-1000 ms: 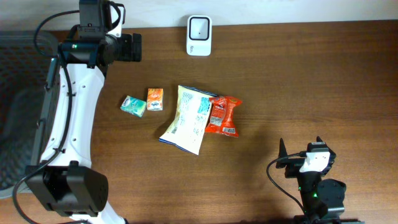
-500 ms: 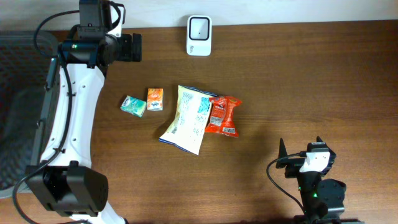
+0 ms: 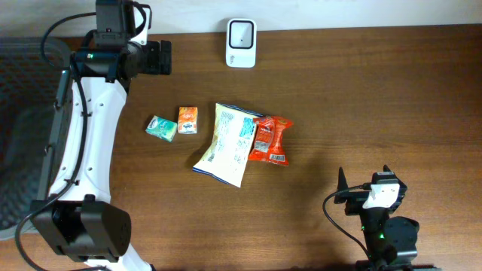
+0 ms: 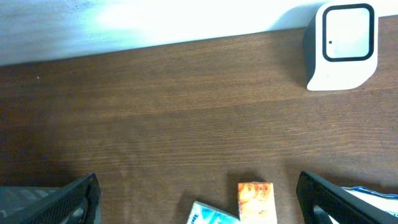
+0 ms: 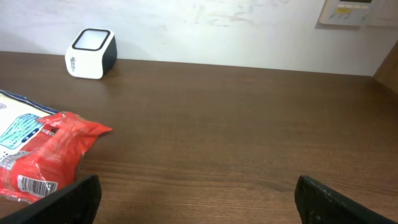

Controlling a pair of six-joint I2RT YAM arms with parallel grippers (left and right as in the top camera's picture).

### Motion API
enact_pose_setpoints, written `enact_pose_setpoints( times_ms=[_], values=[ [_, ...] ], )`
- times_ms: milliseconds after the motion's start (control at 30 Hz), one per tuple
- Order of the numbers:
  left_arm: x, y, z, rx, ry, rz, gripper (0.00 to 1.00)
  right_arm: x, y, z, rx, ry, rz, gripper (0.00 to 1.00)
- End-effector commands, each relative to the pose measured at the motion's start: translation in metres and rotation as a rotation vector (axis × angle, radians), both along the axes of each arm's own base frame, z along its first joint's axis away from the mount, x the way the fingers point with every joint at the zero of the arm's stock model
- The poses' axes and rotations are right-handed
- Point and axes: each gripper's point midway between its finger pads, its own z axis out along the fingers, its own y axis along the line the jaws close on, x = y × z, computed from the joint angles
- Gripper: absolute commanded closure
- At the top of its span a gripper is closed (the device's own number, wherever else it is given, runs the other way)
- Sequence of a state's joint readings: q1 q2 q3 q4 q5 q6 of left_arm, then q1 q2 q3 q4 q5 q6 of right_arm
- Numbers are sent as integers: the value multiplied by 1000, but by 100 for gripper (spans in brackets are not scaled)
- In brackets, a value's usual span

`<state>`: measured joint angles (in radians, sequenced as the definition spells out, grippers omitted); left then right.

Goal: Scan the item barcode

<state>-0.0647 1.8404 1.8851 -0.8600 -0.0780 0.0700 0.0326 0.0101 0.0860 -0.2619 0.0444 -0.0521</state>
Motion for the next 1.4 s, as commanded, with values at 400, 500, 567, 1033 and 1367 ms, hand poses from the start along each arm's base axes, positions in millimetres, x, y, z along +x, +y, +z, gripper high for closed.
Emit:
enact_pose_setpoints(
  times_ms=[400,500,567,1033,1367],
  values=[
    [0,-1,1,-7,-1,-7,1,-1,1,-3,4,11,1,2],
    [0,-1,1,-7,-1,-7,1,-1,1,-3,4,11,1,1],
    [0,-1,1,-7,-1,-7,1,-1,1,-3,4,11,1,2],
    [0,-1,1,-7,-1,-7,1,-1,1,-3,3,11,1,1],
    [0,-1,1,-7,-1,-7,1,1,-16,10,-189,-33,-65,2]
  ],
)
